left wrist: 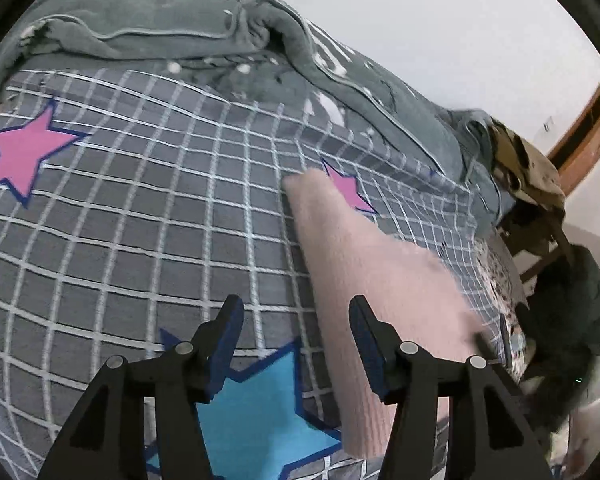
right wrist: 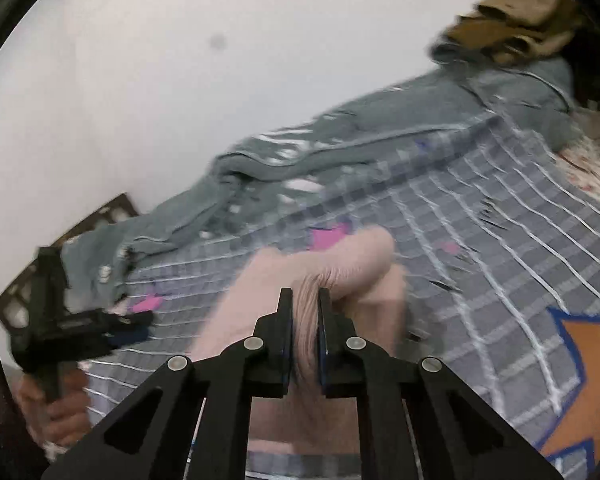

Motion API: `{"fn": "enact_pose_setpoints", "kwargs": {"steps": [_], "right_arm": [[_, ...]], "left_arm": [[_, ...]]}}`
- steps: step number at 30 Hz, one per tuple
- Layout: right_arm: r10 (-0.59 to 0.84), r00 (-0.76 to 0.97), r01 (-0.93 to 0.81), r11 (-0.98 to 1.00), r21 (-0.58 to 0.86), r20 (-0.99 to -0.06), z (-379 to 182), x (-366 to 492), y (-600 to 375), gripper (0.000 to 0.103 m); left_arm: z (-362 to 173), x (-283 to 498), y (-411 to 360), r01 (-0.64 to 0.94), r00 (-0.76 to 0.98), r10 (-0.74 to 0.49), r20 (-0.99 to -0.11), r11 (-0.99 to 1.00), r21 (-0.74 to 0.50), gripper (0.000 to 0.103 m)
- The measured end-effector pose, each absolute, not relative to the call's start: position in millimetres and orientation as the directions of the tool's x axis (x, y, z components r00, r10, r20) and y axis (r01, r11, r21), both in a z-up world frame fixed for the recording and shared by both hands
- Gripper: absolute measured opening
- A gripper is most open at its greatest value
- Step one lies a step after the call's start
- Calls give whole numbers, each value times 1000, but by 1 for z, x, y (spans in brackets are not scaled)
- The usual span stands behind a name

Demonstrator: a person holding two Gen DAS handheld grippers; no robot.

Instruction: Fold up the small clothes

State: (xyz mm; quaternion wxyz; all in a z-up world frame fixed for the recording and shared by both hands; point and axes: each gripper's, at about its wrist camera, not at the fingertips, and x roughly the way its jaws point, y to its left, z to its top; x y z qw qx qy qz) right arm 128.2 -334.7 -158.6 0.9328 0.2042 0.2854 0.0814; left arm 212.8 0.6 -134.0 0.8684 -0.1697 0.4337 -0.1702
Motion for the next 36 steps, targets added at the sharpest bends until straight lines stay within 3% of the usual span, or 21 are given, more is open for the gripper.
{"fn": "enact_pose_setpoints", "kwargs": {"steps": [3, 4, 6, 9, 14, 16, 17, 20, 22, 25, 32, 36], "right_arm": [[348, 730, -13, 868, 496, -589, -194, 141, -339, 15], [342, 733, -28, 879, 476, -588, -191, 140, -338, 17], [308, 759, -54, 908, 415, -574, -176, 140, -334, 33], [267, 792, -82, 938, 337, -550, -154, 151, -325, 39], [228, 724, 1, 943, 332, -651, -154, 202, -323, 39], [250, 667, 15, 938, 348, -702, -169, 216, -324, 30], [280, 668, -10, 930, 368, -690, -171, 217, -324, 10], [293, 774, -41, 908, 417, -562, -159, 197, -348, 10], [283, 773, 10, 889, 457, -568, -168, 193, -364, 10], [283, 696, 43, 901, 432, -660, -198, 201, -360, 10], [330, 730, -1, 876, 482, -599, -170, 187, -372, 36], [367, 677, -34, 881, 471, -638, -180, 194, -356, 37]], "left_arm": [[-136, 213, -13, 185, 551, -453, -701, 885, -427, 53], [-136, 212, -16, 195, 550, -455, -700, 885, -422, 53], [-136, 212, -21, 206, 557, -445, -701, 892, -403, 55], [-138, 216, -24, 199, 549, -451, -704, 888, -414, 55], [-140, 222, -25, 181, 534, -457, -711, 883, -432, 55], [-141, 224, -26, 177, 537, -444, -718, 891, -418, 55], [-141, 225, -26, 177, 534, -442, -721, 892, -416, 55], [-143, 225, -25, 178, 536, -442, -719, 892, -416, 55], [-144, 227, -27, 180, 533, -446, -719, 890, -419, 55], [-147, 232, -35, 199, 513, -482, -710, 872, -447, 55], [-160, 246, -53, 216, 459, -527, -715, 847, -486, 56], [-174, 252, -58, 204, 427, -545, -722, 836, -510, 59]]}}
